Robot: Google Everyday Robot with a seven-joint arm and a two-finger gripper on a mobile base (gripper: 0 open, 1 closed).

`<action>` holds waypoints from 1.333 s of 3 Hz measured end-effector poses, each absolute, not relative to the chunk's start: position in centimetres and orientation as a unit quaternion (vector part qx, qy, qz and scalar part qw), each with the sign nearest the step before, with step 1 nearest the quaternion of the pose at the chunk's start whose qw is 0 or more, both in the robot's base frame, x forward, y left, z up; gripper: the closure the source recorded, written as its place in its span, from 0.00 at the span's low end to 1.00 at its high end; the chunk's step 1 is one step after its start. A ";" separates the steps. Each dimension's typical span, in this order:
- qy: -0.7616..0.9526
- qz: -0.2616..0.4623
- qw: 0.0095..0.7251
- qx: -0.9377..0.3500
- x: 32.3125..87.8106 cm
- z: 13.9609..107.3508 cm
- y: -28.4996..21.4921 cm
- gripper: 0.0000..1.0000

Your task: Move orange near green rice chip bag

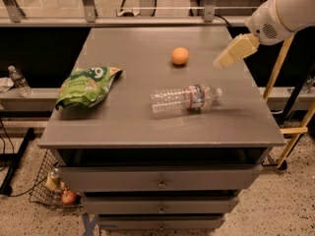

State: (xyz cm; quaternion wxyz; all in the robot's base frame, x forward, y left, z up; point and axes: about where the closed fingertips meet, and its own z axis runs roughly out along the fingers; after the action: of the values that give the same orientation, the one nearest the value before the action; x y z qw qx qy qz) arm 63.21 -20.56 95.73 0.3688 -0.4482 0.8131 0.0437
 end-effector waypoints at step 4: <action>0.827 0.095 0.357 -0.424 73.3 86.3 -9.3 0.00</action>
Offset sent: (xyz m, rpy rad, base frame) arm 0.1066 0.1062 -0.0860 0.0741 0.0602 -0.0122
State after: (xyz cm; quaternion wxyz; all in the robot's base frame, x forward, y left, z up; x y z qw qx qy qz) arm 73.33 -9.33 86.34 0.3573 -0.4240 0.8268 0.0950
